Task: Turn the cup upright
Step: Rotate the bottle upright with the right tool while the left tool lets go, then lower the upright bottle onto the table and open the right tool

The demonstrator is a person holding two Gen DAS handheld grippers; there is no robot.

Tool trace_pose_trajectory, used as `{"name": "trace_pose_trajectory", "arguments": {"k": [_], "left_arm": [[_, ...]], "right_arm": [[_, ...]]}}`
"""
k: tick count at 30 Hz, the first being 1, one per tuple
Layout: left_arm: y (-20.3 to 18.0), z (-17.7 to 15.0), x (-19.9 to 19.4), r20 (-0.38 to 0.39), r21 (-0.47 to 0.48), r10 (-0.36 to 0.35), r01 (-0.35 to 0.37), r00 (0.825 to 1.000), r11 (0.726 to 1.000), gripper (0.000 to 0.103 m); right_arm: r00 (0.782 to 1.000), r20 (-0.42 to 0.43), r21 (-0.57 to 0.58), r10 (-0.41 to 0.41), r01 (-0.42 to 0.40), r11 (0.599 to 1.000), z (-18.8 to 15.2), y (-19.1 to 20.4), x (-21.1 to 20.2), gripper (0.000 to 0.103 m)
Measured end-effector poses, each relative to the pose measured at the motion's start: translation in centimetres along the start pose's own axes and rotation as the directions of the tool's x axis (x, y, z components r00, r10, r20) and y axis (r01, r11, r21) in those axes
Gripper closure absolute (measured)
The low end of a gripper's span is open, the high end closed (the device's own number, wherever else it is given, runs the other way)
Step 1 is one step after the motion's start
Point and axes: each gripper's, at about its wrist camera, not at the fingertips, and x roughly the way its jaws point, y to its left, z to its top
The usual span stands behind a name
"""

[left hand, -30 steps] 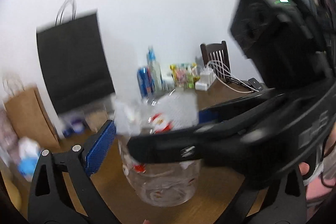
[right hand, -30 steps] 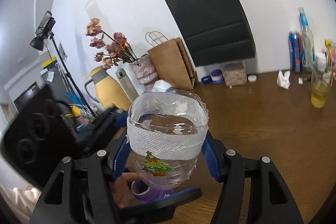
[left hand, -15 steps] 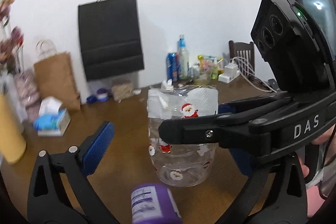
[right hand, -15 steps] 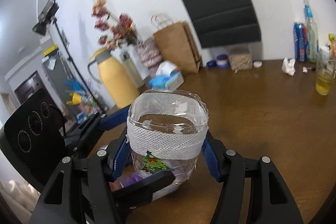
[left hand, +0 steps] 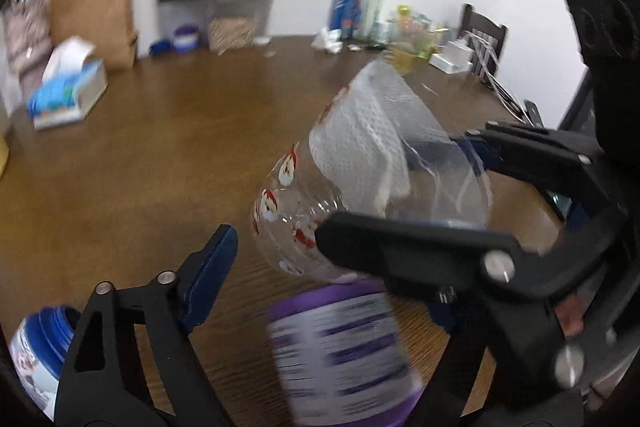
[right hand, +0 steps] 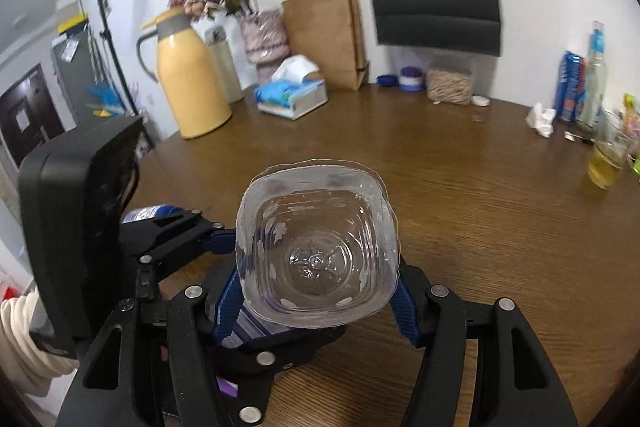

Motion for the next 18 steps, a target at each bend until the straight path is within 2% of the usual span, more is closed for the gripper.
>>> {"name": "trace_pose_trajectory", "arguments": {"k": [1, 3, 6, 8, 12, 14, 16, 18], "left_arm": [[0.6, 0.0, 0.2, -0.012, -0.031, -0.008, 0.008, 1.000, 1.000, 0.037], [1.6, -0.4, 0.2, -0.012, -0.070, 0.013, -0.014, 1.000, 0.997, 0.038], [2.2, -1.0, -0.3, 0.001, -0.077, 0.068, -0.068, 0.998, 0.995, 0.039], [2.9, -1.1, -0.5, -0.003, -0.098, 0.070, -0.070, 0.998, 0.993, 0.039], [5.1, -1.6, -0.6, -0.016, -0.158, 0.039, -0.041, 0.999, 0.987, 0.038], [5.7, -1.8, -0.7, -0.017, -0.176, 0.046, -0.048, 0.999, 0.983, 0.037], [6.0, -1.8, -0.8, -0.017, -0.174, 0.059, -0.061, 0.998, 0.983, 0.036], [5.9, -1.9, -1.0, -0.016, -0.162, 0.058, -0.060, 0.998, 0.985, 0.031]], "right_arm": [[1.000, -0.002, -0.005, 0.003, -0.003, 1.000, 0.3, 0.3, 0.6, 0.036], [1.000, -0.004, -0.001, 0.009, -0.009, 1.000, 0.7, 0.6, 1.5, 0.036], [0.999, -0.006, 0.021, 0.044, -0.044, 0.999, 1.1, 0.9, 2.7, 0.036], [0.998, -0.005, 0.030, 0.062, -0.062, 0.998, 1.2, 1.2, 3.3, 0.036], [0.997, -0.019, 0.033, 0.080, -0.079, 0.996, 1.2, 2.0, 4.3, 0.035], [0.997, -0.015, 0.028, 0.071, -0.070, 0.997, 1.2, 2.3, 4.4, 0.035], [0.998, -0.013, 0.032, 0.060, -0.060, 0.998, 1.2, 2.5, 4.5, 0.035], [0.998, -0.018, 0.043, 0.058, -0.057, 0.997, 1.4, 2.4, 4.6, 0.029]]}}
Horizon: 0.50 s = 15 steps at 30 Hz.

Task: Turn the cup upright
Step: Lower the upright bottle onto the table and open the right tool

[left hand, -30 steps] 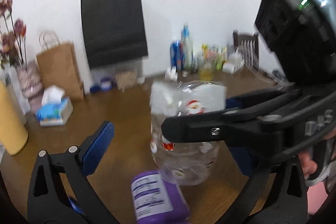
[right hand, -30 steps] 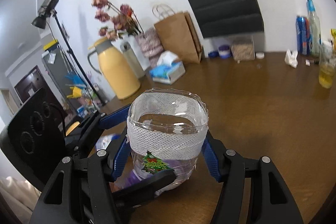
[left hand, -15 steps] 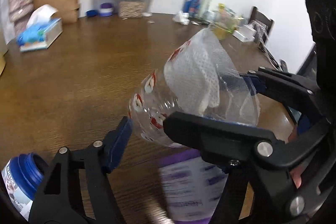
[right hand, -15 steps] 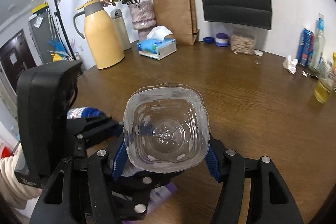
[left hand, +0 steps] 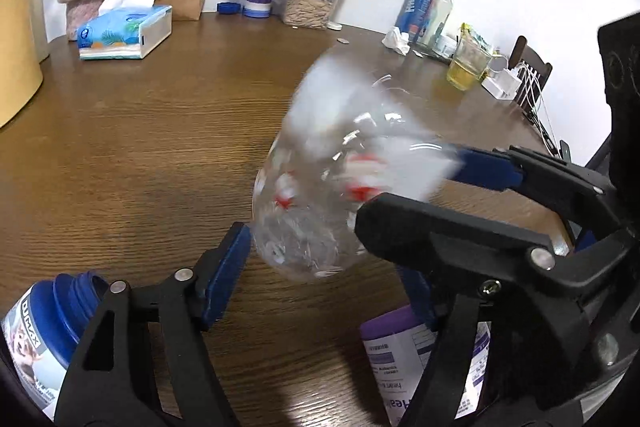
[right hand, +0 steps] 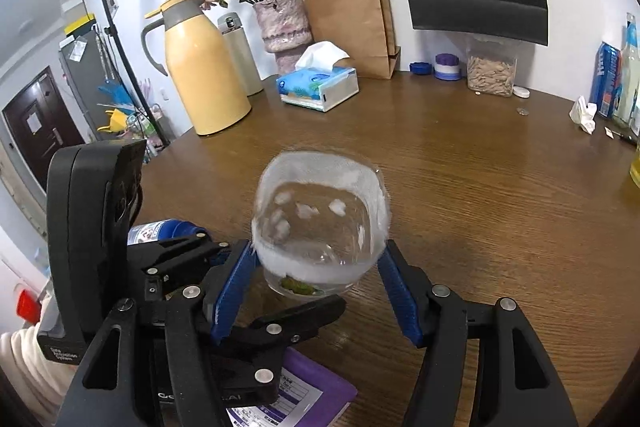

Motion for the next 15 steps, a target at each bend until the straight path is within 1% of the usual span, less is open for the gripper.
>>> {"name": "trace_pose_trajectory", "arguments": {"k": [1, 3, 5, 6, 7, 8, 15], "left_arm": [[-0.1, 0.0, -0.1, 0.004, 0.006, 0.001, -0.001, 1.000, 1.000, 0.029], [-0.1, 0.0, -0.5, 0.018, 0.012, 0.010, -0.011, 1.000, 1.000, 0.029], [0.0, 0.0, -0.7, 0.019, 0.009, 0.012, -0.012, 1.000, 1.000, 0.027], [0.1, 0.0, -0.8, 0.020, 0.007, 0.012, -0.012, 1.000, 1.000, 0.024], [0.2, -0.1, -1.0, 0.022, 0.007, 0.008, -0.008, 1.000, 1.000, 0.018], [0.3, -0.1, -1.3, 0.025, 0.008, 0.009, -0.009, 1.000, 1.000, 0.018], [0.2, -0.2, -3.9, 0.065, 0.016, 0.051, -0.052, 0.997, 0.999, 0.018]], "right_arm": [[1.000, 0.008, 0.005, -0.003, 0.003, 1.000, 0.1, 0.0, -0.2, 0.029], [1.000, 0.012, 0.002, 0.003, -0.003, 1.000, 0.3, 0.2, -0.5, 0.029], [1.000, 0.017, -0.007, -0.012, 0.012, 1.000, 0.2, 0.5, -1.0, 0.029], [1.000, 0.019, -0.011, -0.018, 0.019, 1.000, 0.2, 0.7, -1.3, 0.029], [1.000, 0.020, -0.013, -0.023, 0.024, 1.000, 0.2, 0.8, -1.5, 0.028], [0.999, 0.022, -0.013, -0.027, 0.027, 1.000, 0.2, 0.9, -1.7, 0.024], [0.997, 0.027, 0.017, -0.072, 0.071, 0.997, -0.5, 0.9, -4.0, 0.023]]}}
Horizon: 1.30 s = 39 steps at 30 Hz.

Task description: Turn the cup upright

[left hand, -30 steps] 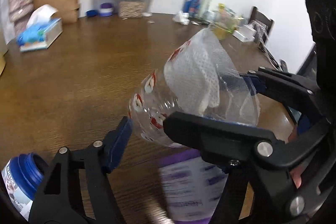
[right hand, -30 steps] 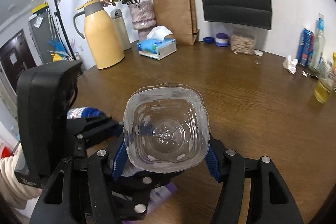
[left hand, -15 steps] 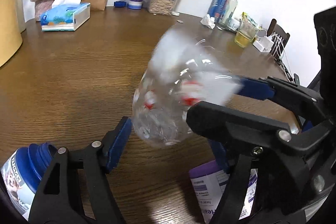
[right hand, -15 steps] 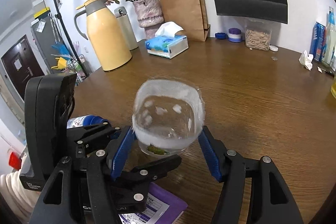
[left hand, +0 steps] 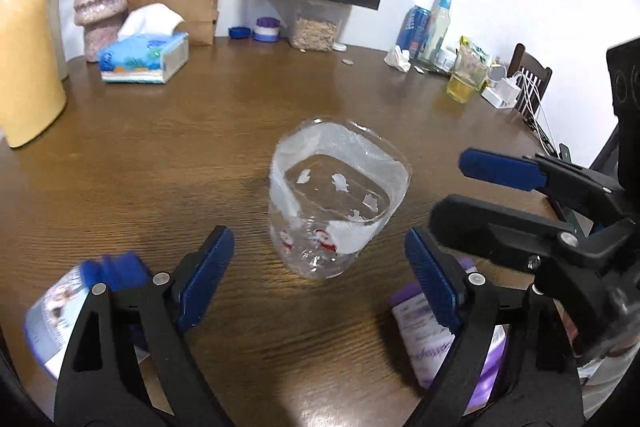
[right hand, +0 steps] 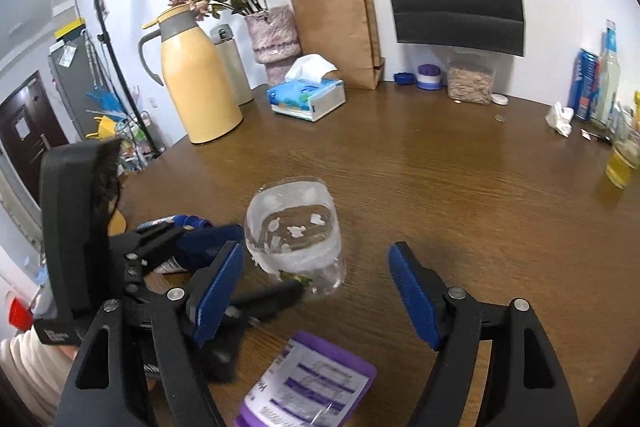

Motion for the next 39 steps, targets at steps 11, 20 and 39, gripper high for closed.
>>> {"name": "trace_pose_trajectory", "arguments": {"k": [11, 20, 39], "left_arm": [[0.8, -2.6, -8.9, 0.135, -0.006, 0.196, -0.197, 0.971, 0.980, 0.001], [0.0, -5.9, -15.3, 0.232, -0.045, 0.366, -0.366, 0.901, 0.929, 0.000], [-2.5, -19.6, -25.2, 0.353, -0.206, 0.519, -0.476, 0.779, 0.855, 0.000]], "right_arm": [[0.996, 0.001, 0.008, -0.092, 0.092, 0.996, -2.5, 0.7, -5.5, 0.023], [0.989, 0.055, 0.030, -0.139, 0.138, 0.990, -5.4, 2.6, -9.3, 0.023], [0.942, 0.296, -0.037, -0.159, 0.177, 0.983, -18.8, 13.5, -18.7, 0.023]]}}
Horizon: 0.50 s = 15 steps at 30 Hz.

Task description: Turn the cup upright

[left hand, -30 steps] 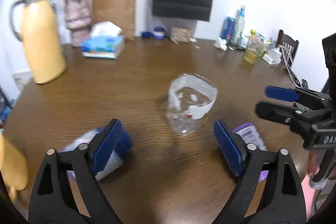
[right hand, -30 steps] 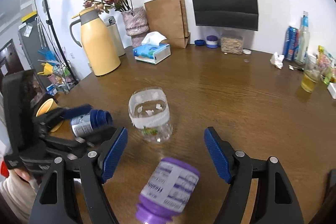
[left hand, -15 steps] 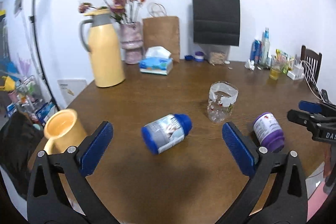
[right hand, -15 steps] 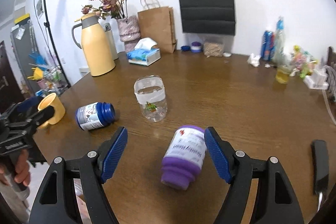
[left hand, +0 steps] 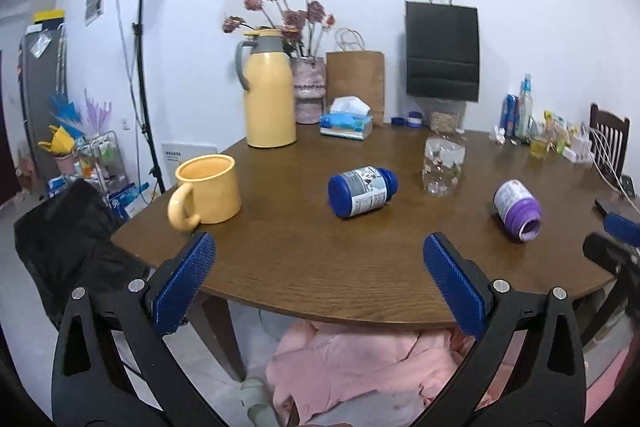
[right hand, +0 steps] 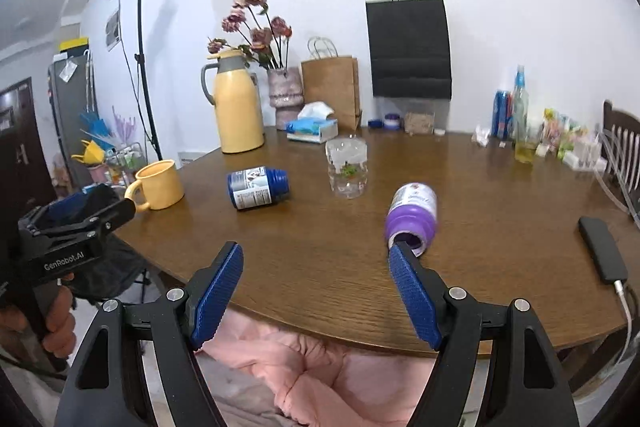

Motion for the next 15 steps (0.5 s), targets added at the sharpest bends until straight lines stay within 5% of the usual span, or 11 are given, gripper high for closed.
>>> {"name": "trace_pose_trajectory", "arguments": {"k": [7, 15], "left_arm": [[-0.8, -0.2, 0.3, -0.019, 0.025, -0.050, 0.051, 0.999, 0.998, 0.000], [-1.6, 0.1, -1.4, 0.050, 0.075, -0.071, 0.067, 0.996, 0.995, 0.000]], "right_arm": [[1.000, 0.005, 0.009, 0.004, -0.004, 1.000, 0.0, 0.2, 0.0, 0.023], [1.000, 0.022, 0.023, -0.010, 0.010, 1.000, -0.1, -0.4, -0.4, 0.023]]}}
